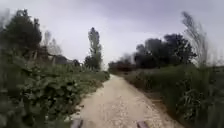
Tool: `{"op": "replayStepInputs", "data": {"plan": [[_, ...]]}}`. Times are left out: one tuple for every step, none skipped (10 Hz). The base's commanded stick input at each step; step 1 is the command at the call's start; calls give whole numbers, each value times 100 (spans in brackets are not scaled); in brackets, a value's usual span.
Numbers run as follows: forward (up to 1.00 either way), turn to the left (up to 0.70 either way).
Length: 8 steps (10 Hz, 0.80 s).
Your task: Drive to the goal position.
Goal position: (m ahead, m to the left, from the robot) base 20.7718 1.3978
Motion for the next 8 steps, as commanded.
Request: {"op": "replayStepInputs", "data": {"plan": [[85,-27],[85,-3],[85,0],[85,0],[85,0],[85,-10],[85,-26],[85,-7]]}}
